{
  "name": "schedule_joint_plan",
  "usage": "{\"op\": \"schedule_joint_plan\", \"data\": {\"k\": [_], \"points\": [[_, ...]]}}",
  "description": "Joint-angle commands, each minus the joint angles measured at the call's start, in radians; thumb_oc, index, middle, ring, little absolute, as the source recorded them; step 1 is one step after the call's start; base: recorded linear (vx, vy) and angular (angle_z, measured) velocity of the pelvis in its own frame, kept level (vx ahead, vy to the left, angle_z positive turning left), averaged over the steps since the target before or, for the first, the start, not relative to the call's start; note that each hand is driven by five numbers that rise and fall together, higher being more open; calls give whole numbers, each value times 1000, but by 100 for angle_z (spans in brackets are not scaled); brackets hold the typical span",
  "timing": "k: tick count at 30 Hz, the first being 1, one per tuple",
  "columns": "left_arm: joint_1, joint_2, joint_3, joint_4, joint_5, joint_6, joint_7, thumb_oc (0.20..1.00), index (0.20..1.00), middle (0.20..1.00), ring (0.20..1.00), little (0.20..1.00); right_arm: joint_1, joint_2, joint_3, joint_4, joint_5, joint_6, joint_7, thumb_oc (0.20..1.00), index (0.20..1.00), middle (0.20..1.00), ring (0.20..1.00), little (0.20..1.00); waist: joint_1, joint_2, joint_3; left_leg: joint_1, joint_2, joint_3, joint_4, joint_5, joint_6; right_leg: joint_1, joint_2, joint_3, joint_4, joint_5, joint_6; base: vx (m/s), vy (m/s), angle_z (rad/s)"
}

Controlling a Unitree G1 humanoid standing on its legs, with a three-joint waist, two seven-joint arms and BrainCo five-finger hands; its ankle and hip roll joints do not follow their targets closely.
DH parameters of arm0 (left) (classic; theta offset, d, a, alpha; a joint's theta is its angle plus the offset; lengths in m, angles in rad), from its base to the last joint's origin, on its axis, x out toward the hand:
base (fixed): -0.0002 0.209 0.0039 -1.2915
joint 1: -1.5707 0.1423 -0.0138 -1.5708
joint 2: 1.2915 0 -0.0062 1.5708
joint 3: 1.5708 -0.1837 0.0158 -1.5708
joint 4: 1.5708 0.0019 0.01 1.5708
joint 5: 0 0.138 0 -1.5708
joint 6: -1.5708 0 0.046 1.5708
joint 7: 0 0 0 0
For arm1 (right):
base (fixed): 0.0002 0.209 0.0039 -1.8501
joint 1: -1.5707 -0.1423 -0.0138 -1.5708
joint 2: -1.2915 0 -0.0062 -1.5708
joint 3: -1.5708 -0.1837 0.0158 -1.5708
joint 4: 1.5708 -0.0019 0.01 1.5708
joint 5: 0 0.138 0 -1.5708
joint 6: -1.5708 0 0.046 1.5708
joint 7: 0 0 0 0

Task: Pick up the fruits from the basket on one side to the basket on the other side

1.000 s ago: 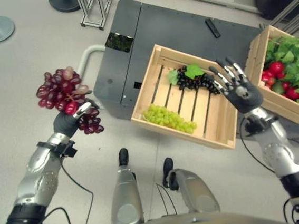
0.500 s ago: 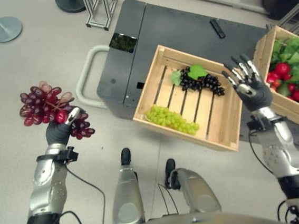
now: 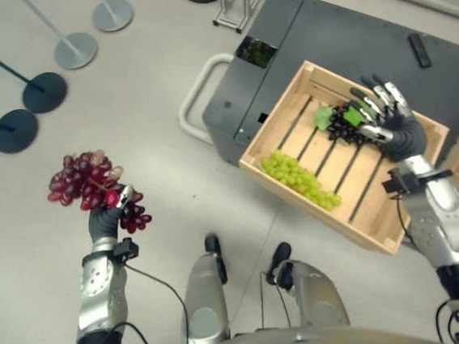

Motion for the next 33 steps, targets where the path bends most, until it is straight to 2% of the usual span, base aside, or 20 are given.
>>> {"op": "schedule_joint_plan", "data": {"k": [1,4,5,8,12,14,20,21,22,23,24,25,26,27,28,29,30,31,32,33], "points": [[-62,67,26,-53,19,-86,21,200,200,200,200,200,-49,18,-52,-12,-16,-88,-21,1000,1000,1000,1000,1000,-17,-33,-40,124,20,24,-98,-67,1,-75,60,45,-61,53,75,-126,10,121],[-70,62,8,-54,24,-91,29,200,200,200,200,200,-26,25,-78,-15,-28,-101,-49,1000,1000,1000,1000,1000,-50,-6,-47,194,8,86,-157,-84,3,-78,34,-23,-59,68,80,-59,70,180],[-71,63,-9,-50,33,-90,31,200,200,200,200,200,-19,32,-92,-11,-21,-108,-64,1000,1000,1000,1000,1000,-64,-6,-45,180,19,149,-192,-83,10,-70,4,-56,-64,98,99,5,99,104],[-50,72,-8,-75,61,-91,43,200,200,200,200,200,-31,45,-75,-3,-37,-107,-79,1000,1000,1000,1000,1000,-48,-11,-41,190,-1,123,-214,-89,16,-72,-6,-57,-50,116,113,47,162,105],[-38,96,-9,-67,110,-96,71,200,200,200,200,200,-64,66,-35,12,-22,-104,-91,1000,1000,1000,1000,1000,-3,-44,-40,177,-31,102,-207,-110,43,-59,-42,-59,-27,148,135,29,132,-3],[-34,103,-10,-73,114,-93,67,200,200,200,200,200,-71,71,-25,20,-25,-102,-94,1000,1000,1000,1000,1000,10,-51,-39,175,-38,93,-201,-116,48,-51,-52,-66,-20,150,141,28,70,6],[-25,103,-37,-68,151,-88,61,200,200,200,200,200,-71,96,-13,45,-38,-100,-113,1000,1000,1000,1000,1000,41,-52,-53,189,-89,40,-232,-128,79,-33,-110,-73,28,185,179,38,172,24],[-15,108,-48,-69,184,-87,57,200,200,200,200,200,-52,100,-19,51,-61,-95,-115,1000,1000,1000,1000,1000,38,-36,-53,218,-113,11,-260,-136,99,-51,-149,-26,128,232,213,24,251,49],[-15,107,-57,-66,192,-86,61,200,200,200,200,200,-44,102,-16,52,-73,-96,-118,1000,1000,1000,1000,1000,29,-36,-43,217,-127,3,-271,-109,114,-67,-158,15,165,269,203,-43,218,62],[-19,110,-70,-58,205,-90,64,200,200,200,200,200,-34,109,-11,55,-83,-98,-117,1000,1000,1000,1000,1000,15,-25,-29,212,-131,-30,-270,-94,124,-104,-120,124,225,260,208,-109,72,72],[-20,109,-70,-58,205,-90,65,200,200,200,200,200,-34,109,-11,54,-84,-98,-117,1000,1000,1000,1000,1000,19,-27,-30,211,-133,-26,-268,-96,124,-111,-122,131,232,258,209,-108,-53,107],[-28,109,-95,-52,216,-99,55,200,200,200,200,200,-3,107,-23,59,-97,-104,-112,1000,1000,1000,1000,1000,-3,-13,-36,196,-143,-96,-293,-67,117,-141,-15,315,198,201,194,-62,-75,89],[-27,109,-95,-52,216,-99,56,200,200,200,200,200,-3,107,-23,59,-97,-104,-112,1000,1000,1000,1000,1000,-3,-13,-38,195,-142,-96,-294,-66,117,-141,-14,315,197,202,194,-26,-155,81],[-43,105,-109,-39,221,-106,61,200,200,200,200,200,15,107,-33,59,-107,-110,-116,1000,1000,1000,1000,1000,-24,-13,-45,196,-158,-152,-311,-55,100,-138,47,429,108,153,183,85,-149,101],[-63,99,-120,-29,221,-111,69,200,200,200,200,200,28,111,-41,55,-110,-112,-115,1000,1000,1000,1000,1000,-31,-11,-50,189,-164,-197,-322,-39,81,-120,56,490,18,137,182,100,-330,151],[-91,98,-130,-15,225,-113,78,200,200,200,200,200,31,109,-48,53,-124,-123,-118,1000,1000,1000,1000,1000,-36,-16,-47,150,-164,-248,-307,-28,65,-131,65,571,-56,155,185,66,-253,173],[-92,98,-130,-14,225,-113,78,200,200,200,200,200,30,110,-49,54,-124,-124,-118,1000,1000,1000,1000,1000,-36,-15,-49,146,-163,-249,-304,-30,65,-133,66,570,-55,154,184,25,-293,145],[-105,103,-143,-6,220,-113,73,200,200,200,200,200,47,111,-60,51,-119,-126,-118,1000,1000,1000,1000,1000,-47,-25,-54,129,-170,-284,-295,-21,56,-96,98,636,-80,130,184,24,-236,108],[-119,101,-157,10,221,-113,75,200,200,200,200,200,55,119,-67,58,-115,-135,-126,1000,1000,1000,1000,1000,-45,-33,-56,115,-169,-315,-284,-16,53,-87,117,671,-77,116,172,23,-238,93],[-121,102,-158,11,221,-113,76,200,200,200,200,200,55,119,-68,59,-115,-136,-126,1000,1000,1000,1000,1000,-47,-33,-55,113,-170,-319,-281,-18,53,-87,117,668,-74,113,171,10,-356,161]]}}
